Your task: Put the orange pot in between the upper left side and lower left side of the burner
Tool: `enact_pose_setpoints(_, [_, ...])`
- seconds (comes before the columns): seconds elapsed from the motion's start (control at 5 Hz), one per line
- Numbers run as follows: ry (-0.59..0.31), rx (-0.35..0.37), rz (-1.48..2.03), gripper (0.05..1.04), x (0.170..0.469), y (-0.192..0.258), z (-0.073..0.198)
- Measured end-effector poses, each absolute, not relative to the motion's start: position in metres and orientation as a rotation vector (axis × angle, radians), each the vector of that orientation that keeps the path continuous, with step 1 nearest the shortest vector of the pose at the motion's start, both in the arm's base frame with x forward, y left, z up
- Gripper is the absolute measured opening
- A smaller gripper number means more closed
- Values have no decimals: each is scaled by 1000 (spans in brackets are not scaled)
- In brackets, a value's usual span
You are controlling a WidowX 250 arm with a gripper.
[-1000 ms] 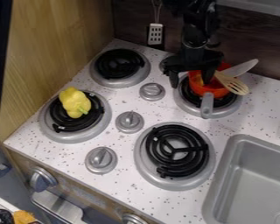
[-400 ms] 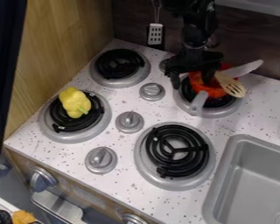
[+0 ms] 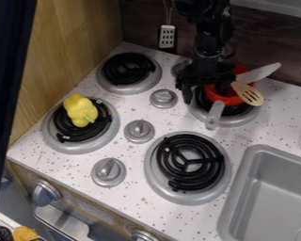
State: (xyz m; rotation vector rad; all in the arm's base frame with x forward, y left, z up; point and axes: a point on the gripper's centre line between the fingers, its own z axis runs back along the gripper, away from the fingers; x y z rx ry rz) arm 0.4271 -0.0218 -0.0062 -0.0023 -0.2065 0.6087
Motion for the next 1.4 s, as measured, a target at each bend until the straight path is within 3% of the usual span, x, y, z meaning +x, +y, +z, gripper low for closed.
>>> enact_pose_setpoints(0.4, [-141, -17, 607, 945, 431, -25, -11])
enact_pose_setpoints(0.8, [-117, -12, 645, 372, 430, -26, -15])
enact_pose_setpoints(1.0, [-130, -11, 673, 178, 425, -23, -15])
enact_pose_setpoints(1.2, [-115, -3, 708, 88, 412, -22, -12])
enact_pose_setpoints(1.4, [-71, 23, 759, 78, 399, -20, -9])
